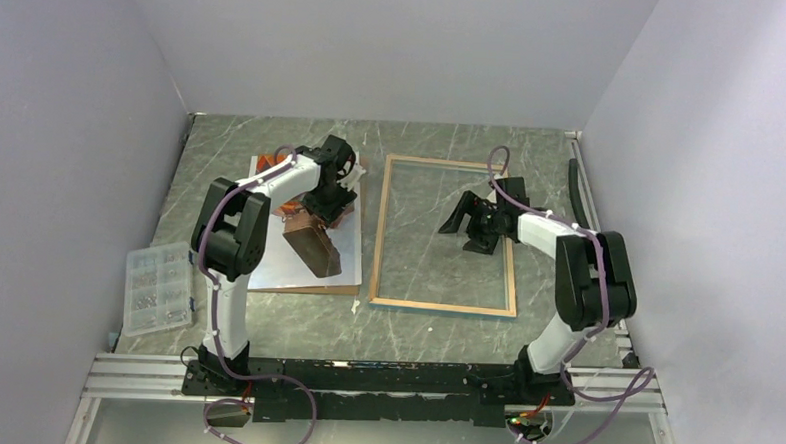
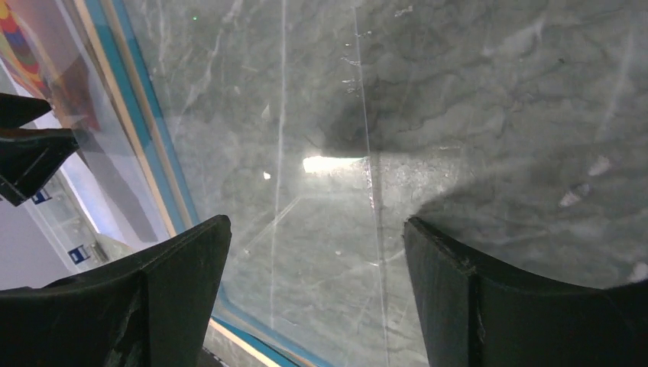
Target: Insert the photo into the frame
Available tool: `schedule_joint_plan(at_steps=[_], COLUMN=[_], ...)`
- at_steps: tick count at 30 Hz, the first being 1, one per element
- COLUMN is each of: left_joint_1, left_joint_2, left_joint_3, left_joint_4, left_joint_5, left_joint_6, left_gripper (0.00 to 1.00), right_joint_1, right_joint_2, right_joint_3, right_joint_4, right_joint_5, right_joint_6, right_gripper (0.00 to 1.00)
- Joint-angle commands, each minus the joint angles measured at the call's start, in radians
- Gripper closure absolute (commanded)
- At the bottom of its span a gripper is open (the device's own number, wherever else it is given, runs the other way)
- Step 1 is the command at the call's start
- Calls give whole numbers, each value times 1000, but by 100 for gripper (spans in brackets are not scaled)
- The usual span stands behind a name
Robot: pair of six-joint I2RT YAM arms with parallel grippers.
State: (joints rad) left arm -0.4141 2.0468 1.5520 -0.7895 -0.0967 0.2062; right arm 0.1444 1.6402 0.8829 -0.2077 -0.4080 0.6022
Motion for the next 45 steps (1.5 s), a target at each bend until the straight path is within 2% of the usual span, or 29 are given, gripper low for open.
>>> schedule_joint_plan(at_steps=[1,12,20,24,25,29,31,34,40,45], left_joint_1=[-4,-5,-5,-5,-5,-5,-5,-5,-2,11], left_joint_2=[-7,8,0,-3,-4,-12,-18,-26,-51,-71], left_joint_3=[-9,-21,-67,-73,-72,-56,-49,-46,-36,2], left_joint_4=[20,42,67,70,70,57,52,47,36,13], left_joint_5=[-13,-14,-7,-6,-4,5,9,15,11,2], left_joint_6=[13,10,11,16,17,21,22,22,31,34], left_gripper=[39,40,40,40,40,40,40,40,39,30], right_joint_1=[-6,-7,-59,-68,-67,-57,-48,-40,-31,-50], right_joint_2=[73,175,177,167,161,147,131,104,66,-8], right_joint_3=[40,31,-68,-130,-132,-96,-105,-130,-34,8], right_joint_4=[91,199,554,761,776,691,712,719,423,328], right_joint_5=[-72,-271,-546,-602,-602,-572,-559,-526,-450,-492], right_joint_6=[-34,-15,159,295,307,267,265,263,126,82], right_gripper=[13,23,33,39,45,82,93,100,100,100])
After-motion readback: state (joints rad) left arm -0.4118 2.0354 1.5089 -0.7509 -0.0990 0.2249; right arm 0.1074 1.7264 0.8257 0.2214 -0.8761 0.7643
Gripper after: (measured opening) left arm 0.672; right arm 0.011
